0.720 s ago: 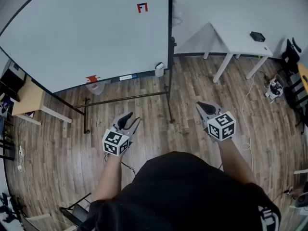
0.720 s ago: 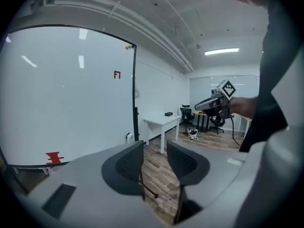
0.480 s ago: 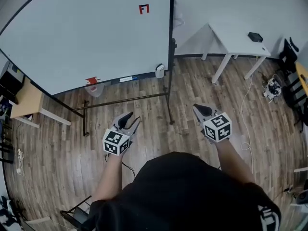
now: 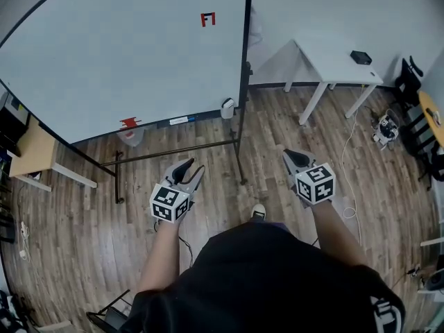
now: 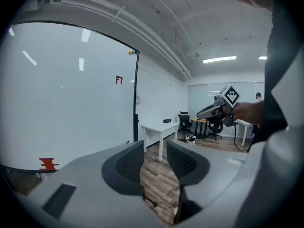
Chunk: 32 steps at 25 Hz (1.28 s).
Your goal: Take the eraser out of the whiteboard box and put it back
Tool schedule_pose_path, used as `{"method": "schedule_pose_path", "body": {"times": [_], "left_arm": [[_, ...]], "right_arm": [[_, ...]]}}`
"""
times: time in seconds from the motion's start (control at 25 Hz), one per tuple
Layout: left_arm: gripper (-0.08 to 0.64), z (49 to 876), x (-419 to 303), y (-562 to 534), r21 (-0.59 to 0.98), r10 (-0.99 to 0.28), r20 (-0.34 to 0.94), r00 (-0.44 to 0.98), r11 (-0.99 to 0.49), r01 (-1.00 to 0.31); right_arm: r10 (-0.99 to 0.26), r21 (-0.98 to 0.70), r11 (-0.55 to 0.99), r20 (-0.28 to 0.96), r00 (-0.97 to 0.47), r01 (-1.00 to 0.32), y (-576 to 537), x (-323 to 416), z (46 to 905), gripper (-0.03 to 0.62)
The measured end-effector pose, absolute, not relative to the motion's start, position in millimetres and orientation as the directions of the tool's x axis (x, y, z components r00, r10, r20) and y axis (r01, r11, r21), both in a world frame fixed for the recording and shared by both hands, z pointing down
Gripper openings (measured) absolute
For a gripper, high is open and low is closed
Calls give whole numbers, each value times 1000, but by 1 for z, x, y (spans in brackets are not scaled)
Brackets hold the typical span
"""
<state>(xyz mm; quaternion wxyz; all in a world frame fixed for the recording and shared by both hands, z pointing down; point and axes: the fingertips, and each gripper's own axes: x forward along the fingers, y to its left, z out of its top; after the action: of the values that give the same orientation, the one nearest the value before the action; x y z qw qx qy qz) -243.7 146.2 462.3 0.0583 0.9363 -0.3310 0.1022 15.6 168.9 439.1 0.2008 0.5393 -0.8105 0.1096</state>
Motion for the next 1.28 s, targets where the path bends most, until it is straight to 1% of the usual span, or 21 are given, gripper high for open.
{"method": "schedule_pose_path", "body": {"times": [0.12, 0.36, 0.76, 1.28], "left_arm": [[160, 463, -243, 144, 45, -609, 236, 757, -772, -634], [160, 473, -241, 131, 40, -597, 268, 756, -777, -628], [160, 471, -223, 91, 26, -597, 287, 749, -777, -629], [160, 490, -203, 43, 53, -589, 328, 739, -769, -637]], "right_arm": [[-818, 28, 405, 459, -348, -914, 168, 10, 450, -2], [-815, 7, 414, 449, -367, -910, 151, 7, 458, -2], [-805, -17, 422, 452, -384, -906, 106, 20, 466, -2], [-776, -37, 441, 486, -402, -897, 53, 36, 485, -2]]}}
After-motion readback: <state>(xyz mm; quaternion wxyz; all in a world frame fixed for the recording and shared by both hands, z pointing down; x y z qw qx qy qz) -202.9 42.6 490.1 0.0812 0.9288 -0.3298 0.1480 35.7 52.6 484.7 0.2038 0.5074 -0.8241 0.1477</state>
